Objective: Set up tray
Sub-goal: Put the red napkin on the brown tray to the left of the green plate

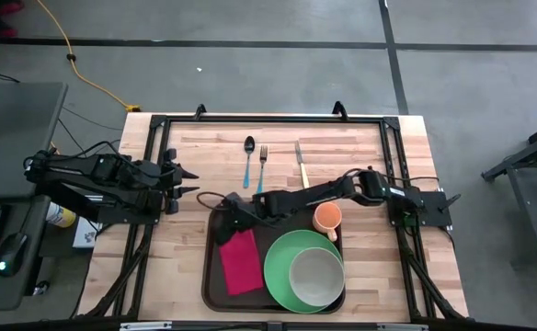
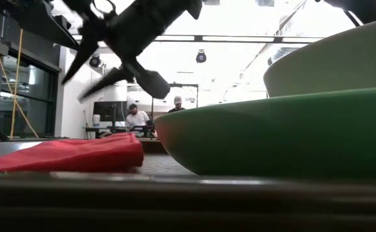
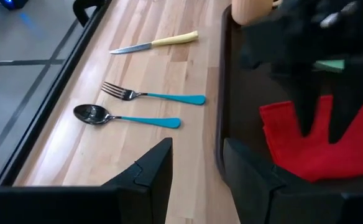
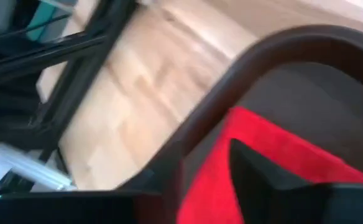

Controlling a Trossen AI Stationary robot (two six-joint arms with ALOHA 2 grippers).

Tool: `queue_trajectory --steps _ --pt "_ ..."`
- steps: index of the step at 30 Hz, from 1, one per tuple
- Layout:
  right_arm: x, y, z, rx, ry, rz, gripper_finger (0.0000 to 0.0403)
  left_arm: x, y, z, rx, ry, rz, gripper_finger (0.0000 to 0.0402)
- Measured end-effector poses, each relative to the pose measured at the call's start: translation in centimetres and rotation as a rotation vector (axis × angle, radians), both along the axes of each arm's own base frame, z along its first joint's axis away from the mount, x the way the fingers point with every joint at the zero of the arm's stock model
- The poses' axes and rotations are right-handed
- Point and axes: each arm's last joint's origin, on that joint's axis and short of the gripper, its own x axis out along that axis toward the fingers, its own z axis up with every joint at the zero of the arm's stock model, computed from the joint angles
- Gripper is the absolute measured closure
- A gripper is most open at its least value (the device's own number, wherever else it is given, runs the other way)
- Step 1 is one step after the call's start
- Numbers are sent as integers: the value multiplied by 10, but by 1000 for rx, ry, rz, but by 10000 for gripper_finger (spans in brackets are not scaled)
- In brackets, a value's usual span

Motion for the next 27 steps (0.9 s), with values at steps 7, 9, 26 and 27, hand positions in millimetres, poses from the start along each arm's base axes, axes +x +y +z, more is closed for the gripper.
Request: queue_trajectory --steps 7,9,26,27 --pt "-2 20 27 -26 -28 137 394 0 0 0 -3 0 -3 229" --pt "-4 31 32 -48 -31 215 400 0 0 0 -2 0 -4 229" --pt "-35 87 12 -336 116 590 403 0 0 0 5 -2 -5 229" --pt "-34 82 11 -350 129 573 403 0 0 0 5 -2 -5 229"
